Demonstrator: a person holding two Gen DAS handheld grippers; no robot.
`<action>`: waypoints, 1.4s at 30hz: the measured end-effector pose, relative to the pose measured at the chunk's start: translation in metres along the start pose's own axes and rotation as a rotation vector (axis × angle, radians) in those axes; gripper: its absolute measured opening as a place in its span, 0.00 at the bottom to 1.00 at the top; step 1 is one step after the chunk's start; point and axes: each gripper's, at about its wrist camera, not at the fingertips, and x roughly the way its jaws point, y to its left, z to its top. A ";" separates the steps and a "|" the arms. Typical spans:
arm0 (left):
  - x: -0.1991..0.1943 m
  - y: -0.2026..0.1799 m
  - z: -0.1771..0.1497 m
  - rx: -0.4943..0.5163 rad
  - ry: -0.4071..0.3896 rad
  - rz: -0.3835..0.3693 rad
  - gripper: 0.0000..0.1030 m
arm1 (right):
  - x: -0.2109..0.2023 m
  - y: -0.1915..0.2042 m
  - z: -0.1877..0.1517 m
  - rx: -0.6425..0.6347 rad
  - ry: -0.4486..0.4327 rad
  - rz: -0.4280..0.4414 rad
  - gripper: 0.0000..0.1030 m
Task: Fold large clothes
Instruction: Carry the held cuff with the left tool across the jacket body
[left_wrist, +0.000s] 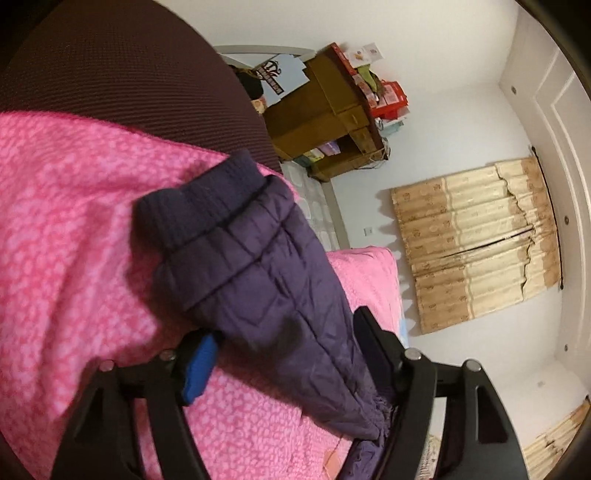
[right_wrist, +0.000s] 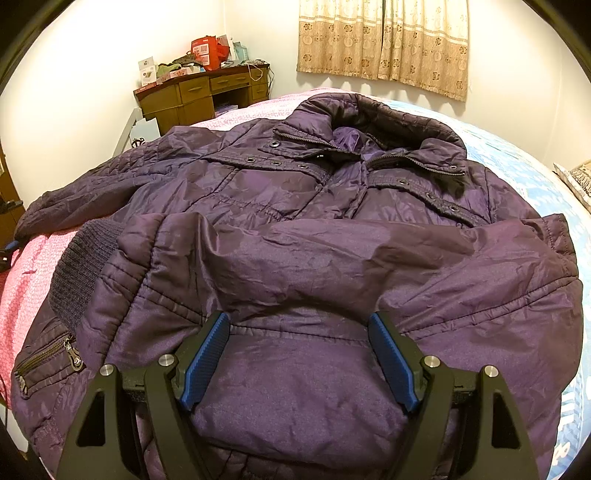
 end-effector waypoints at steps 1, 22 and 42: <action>0.004 -0.001 0.001 0.003 0.001 0.004 0.70 | 0.000 0.000 -0.001 0.000 0.000 0.001 0.76; -0.045 -0.147 0.000 0.455 -0.180 -0.192 0.04 | 0.000 0.001 0.002 0.005 -0.006 0.001 0.77; -0.004 -0.334 -0.215 1.045 0.034 -0.481 0.04 | -0.080 -0.061 -0.008 0.280 -0.239 0.071 0.78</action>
